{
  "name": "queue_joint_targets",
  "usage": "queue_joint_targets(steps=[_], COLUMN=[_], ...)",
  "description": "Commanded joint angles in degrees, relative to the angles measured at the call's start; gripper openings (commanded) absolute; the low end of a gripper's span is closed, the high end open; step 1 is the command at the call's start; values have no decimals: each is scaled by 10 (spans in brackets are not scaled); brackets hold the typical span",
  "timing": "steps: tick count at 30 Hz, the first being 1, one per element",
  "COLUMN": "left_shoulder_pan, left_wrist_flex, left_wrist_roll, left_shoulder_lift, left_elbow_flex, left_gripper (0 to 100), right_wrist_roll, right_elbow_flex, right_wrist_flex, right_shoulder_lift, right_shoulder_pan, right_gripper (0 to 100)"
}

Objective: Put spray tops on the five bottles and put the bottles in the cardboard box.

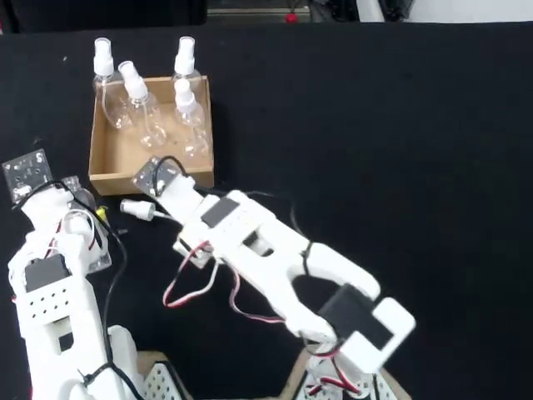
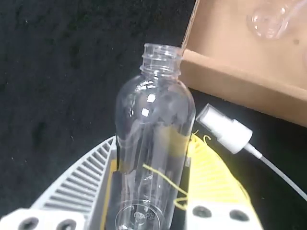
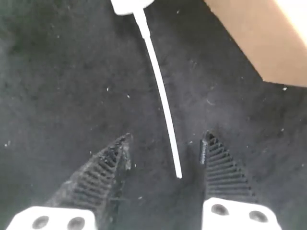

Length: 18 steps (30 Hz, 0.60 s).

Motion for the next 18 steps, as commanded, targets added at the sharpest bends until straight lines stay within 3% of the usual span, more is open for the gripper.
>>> queue_joint_targets(steps=[1,8,18], left_shoulder_pan=[-7,-7,-7], left_wrist_flex=[-11,-11,-11], left_wrist_roll=[3,3,1], left_shoulder_lift=[-15,-15,-15], left_elbow_flex=[-6,-5,-4], left_gripper=[124,124,124], right_wrist_roll=[9,8,8], right_elbow_flex=[-47,-44,-38], right_wrist_flex=[7,10,11], right_shoulder_lift=[5,11,11], right_shoulder_pan=[26,33,36], right_gripper=[221,67,77])
